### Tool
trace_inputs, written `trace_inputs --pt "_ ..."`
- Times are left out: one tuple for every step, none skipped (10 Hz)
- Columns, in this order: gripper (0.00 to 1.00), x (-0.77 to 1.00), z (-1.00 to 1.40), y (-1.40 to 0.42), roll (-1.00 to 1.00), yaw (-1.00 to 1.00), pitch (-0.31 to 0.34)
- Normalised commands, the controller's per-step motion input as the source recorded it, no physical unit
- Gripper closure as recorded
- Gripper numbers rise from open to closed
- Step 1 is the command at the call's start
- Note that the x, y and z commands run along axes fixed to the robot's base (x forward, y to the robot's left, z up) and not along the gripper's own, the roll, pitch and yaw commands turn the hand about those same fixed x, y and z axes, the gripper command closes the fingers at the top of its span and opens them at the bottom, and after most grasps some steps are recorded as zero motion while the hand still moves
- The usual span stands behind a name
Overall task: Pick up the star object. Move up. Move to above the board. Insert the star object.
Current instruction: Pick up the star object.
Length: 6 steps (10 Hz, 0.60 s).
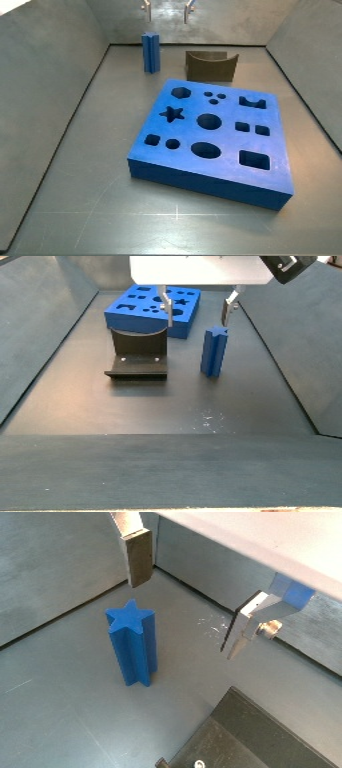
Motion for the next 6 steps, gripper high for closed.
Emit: trace_inputs --pt "0.00 -0.88 0.00 -0.01 0.09 -0.30 -0.006" --pt "0.00 -0.96 0.00 0.00 0.07 -0.25 -0.094" --pt "0.00 -0.15 0.00 0.00 0.00 -0.07 -0.029" --pt "0.00 0.00 -0.04 -0.01 0.00 0.00 0.000" --pt "0.00 -0.51 -0.50 -0.28 0.00 -0.12 -0.049" --pt "0.00 -0.23 -0.34 -0.14 0.00 -0.04 -0.089"
